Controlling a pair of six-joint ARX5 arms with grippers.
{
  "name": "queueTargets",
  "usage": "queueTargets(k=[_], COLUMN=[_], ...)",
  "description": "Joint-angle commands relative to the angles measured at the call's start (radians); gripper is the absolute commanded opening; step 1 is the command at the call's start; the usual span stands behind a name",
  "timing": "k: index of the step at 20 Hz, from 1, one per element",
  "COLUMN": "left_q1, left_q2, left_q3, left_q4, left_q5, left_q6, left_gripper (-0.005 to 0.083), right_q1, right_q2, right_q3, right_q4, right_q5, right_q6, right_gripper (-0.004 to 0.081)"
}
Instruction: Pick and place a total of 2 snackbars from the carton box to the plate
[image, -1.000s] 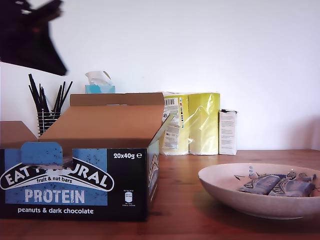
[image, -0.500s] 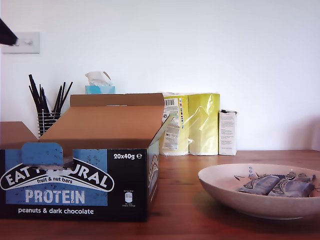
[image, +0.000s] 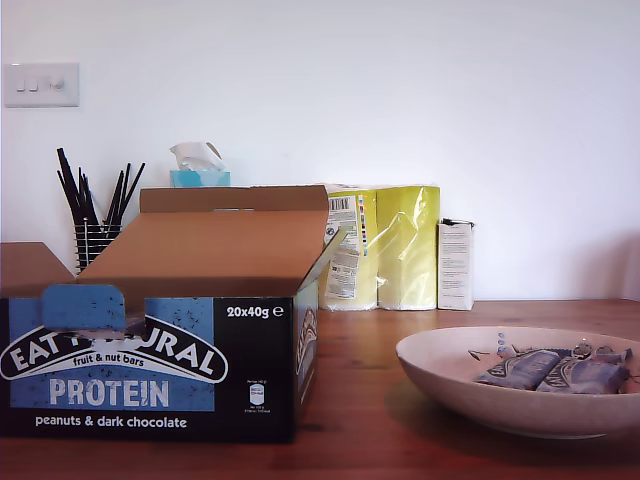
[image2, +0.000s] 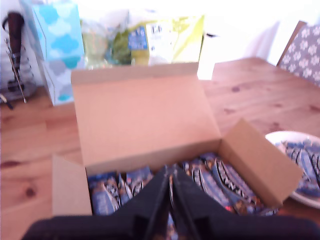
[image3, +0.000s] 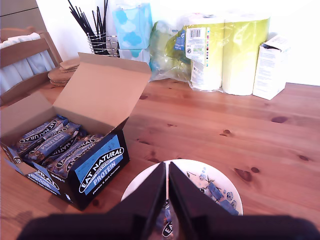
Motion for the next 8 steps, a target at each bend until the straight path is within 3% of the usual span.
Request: queueTargets(k=[1, 8], left_q1=[-0.002, -0.002], left_q2=[0.009, 0.009], left_q3=[-0.016, -0.016], left_q4=[-0.014, -0.053], left_q5=[0.001, 0.001], left_q6=[-0.004, -0.004], left_gripper=[-0.0021, -0.0021], right_q1=[-0.001, -0.001], right_q2=[0.002, 0.003], right_q3=[-0.006, -0.006], right_q4=[0.008, 0.008], right_q5=[-0.003, -0.003], right_q6=[0.003, 0.003], right_gripper=[-0.0013, -0.0013])
